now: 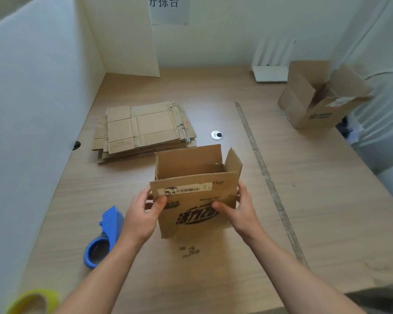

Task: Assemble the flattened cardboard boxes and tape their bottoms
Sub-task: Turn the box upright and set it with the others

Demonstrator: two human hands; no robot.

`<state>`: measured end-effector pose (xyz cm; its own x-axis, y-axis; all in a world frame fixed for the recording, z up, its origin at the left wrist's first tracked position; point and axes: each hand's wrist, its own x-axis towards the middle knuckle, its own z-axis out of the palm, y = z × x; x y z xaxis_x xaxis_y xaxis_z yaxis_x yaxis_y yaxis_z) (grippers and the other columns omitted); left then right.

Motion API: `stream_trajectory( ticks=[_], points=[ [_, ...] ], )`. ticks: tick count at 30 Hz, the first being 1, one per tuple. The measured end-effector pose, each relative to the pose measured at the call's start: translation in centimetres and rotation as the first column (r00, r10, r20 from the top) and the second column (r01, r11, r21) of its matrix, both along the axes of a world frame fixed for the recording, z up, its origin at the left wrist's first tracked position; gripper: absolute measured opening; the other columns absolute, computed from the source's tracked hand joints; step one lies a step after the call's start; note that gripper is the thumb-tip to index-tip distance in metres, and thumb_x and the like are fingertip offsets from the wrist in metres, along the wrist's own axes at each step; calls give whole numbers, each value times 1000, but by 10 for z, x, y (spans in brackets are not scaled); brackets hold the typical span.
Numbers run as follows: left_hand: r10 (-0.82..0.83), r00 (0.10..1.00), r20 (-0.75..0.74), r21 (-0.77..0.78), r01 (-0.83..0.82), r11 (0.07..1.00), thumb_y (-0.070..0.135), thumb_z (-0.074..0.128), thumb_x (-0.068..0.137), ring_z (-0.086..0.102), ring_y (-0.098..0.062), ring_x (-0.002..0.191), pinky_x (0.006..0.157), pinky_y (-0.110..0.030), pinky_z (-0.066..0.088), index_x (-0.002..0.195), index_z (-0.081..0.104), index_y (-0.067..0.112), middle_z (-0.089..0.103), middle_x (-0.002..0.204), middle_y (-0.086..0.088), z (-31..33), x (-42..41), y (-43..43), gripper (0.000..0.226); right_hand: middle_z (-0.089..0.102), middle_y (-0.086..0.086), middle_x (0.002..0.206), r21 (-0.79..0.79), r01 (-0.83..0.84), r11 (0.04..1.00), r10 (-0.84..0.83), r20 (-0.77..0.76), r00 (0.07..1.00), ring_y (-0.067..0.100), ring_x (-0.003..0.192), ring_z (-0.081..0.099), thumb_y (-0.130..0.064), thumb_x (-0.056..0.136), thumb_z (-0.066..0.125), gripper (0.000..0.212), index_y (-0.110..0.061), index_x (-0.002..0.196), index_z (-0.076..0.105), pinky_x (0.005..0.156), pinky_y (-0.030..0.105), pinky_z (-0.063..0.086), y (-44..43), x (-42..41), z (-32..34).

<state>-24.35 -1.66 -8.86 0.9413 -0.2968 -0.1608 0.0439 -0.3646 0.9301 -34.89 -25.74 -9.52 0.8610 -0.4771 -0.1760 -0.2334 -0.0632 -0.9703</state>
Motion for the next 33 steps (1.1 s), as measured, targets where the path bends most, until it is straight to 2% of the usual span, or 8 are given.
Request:
stream_trajectory(
  ticks=[4,9,16,20,23,26,30,33],
  points=[
    [-62,998,32,-37,63,997,65,53,82,62,-10,104,84,-33,55,130,57,46,63,117,10,12,5,-5,52,52,-16,132,56,82,995,-84,41,996,3,120,53,-51,57,91,93,-50,135,41,90,27,54,3,-8,11],
    [-101,990,99,-35,105,994,46,57,95,59,-3,98,70,-17,45,131,55,46,60,116,12,25,9,-22,37,62,-16,123,21,210,977,-211,33,977,10,118,57,-34,73,87,81,-43,140,41,100,43,51,1,-14,28],
    [-193,962,193,-102,215,971,37,62,95,52,20,97,71,-13,42,138,45,48,52,114,24,54,13,-50,48,64,-17,119,-60,399,915,-392,105,914,6,112,58,-30,79,83,67,-39,135,48,87,29,55,-12,-27,59],
    [-267,943,200,-79,287,955,42,63,93,57,3,99,70,-17,43,142,44,43,54,118,17,62,20,-71,52,62,-24,116,-90,466,880,-453,130,882,1,110,57,-32,79,82,65,-42,133,48,77,18,48,-26,-41,68],
    [-330,912,244,20,336,942,45,64,92,56,-6,103,73,-20,44,145,44,31,55,124,11,63,24,-85,58,62,-24,116,-93,519,850,-505,140,852,1,109,56,-34,78,83,66,-46,132,48,76,19,46,-41,-53,70],
    [-421,839,346,192,376,906,43,65,91,53,-6,107,85,-25,46,141,50,24,55,129,7,65,31,-95,56,61,-23,116,-92,551,830,-536,145,832,1,110,55,-35,78,83,66,-48,131,46,76,21,45,-58,-61,72],
    [-550,709,442,451,355,819,45,63,92,52,-14,119,96,-33,47,137,54,23,56,133,4,72,49,-111,51,59,-25,115,-103,574,813,-558,147,817,-3,106,54,-32,78,83,65,-50,127,45,75,20,43,-86,-63,71],
    [-636,613,469,617,287,732,49,58,94,49,-16,124,96,-34,47,137,52,26,53,135,6,81,60,-131,49,59,-21,119,-106,574,812,-559,143,817,2,110,54,-30,77,83,67,-48,130,45,84,28,46,-114,-57,68]
  ],
)
